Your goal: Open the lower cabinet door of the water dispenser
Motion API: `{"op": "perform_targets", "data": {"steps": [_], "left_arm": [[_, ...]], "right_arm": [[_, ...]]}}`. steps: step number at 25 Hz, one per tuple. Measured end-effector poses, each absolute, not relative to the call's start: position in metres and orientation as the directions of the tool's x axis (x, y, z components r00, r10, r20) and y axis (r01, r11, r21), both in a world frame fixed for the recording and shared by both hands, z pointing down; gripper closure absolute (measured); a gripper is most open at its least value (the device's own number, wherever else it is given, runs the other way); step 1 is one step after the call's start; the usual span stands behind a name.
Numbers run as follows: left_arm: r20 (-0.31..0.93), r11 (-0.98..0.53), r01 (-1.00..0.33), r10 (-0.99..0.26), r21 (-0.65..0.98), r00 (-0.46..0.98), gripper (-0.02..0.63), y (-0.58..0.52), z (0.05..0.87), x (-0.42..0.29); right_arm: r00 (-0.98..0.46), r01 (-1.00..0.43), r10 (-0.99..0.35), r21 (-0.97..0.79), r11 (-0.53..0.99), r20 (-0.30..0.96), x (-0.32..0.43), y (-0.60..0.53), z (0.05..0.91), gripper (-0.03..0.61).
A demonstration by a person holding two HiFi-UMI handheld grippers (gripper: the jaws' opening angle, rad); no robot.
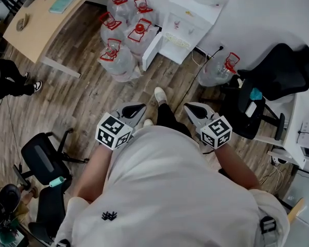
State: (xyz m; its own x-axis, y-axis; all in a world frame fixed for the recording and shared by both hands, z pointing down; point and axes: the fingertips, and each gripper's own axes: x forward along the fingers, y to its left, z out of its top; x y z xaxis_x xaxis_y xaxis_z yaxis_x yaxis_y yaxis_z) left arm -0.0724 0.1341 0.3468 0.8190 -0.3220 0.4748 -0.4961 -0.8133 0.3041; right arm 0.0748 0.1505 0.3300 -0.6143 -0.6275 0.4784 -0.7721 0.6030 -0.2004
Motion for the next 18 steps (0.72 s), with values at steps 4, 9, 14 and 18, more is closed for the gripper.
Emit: {"op": "perform_targets", "data": {"steps": [4,9,14,18], "left_arm": [[0.48,-0.803,-0.508,-0.329,0.31,0.813,0.557,0.138,0.351,-0.082],[0.478,-0.8,-0.515,-0.338,0.308,0.811,0.557,0.138,0.35,-0.087],[0.474,-0.796,-0.524,-0.351,0.303,0.807,0.557,0.14,0.348,-0.091],[0.474,-0.793,-0.532,-0.361,0.297,0.803,0.557,0.143,0.347,-0.096]], "right_arm": [[-0.625,-0.762,-0.616,-0.201,0.616,0.48,0.067,0.15,0.331,0.578],[-0.634,-0.75,-0.605,-0.192,0.633,0.482,0.059,0.148,0.328,0.578],[-0.643,-0.737,-0.597,-0.178,0.652,0.479,0.053,0.146,0.325,0.578],[-0.642,-0.736,-0.6,-0.164,0.657,0.477,0.053,0.146,0.323,0.578]]}}
